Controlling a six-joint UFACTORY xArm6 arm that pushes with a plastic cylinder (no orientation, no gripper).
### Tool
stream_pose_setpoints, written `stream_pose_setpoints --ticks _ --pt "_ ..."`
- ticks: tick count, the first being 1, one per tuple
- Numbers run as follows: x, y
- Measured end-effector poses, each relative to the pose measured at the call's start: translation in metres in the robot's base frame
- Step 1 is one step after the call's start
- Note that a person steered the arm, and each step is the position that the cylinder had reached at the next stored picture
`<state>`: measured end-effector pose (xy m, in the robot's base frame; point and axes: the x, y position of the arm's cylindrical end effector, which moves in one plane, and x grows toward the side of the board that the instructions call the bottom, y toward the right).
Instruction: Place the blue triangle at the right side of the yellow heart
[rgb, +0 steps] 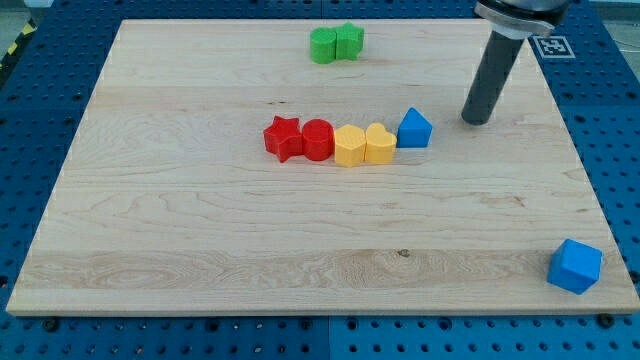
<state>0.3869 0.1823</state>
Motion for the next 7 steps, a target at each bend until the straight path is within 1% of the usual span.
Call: stream_pose_setpoints --ticks 3,5,6,7 --pt "0.008 -0.039" --pt "-0.019 -0.055" --pt "-0.018 -0.067" --pt "-0.007 -0.075"
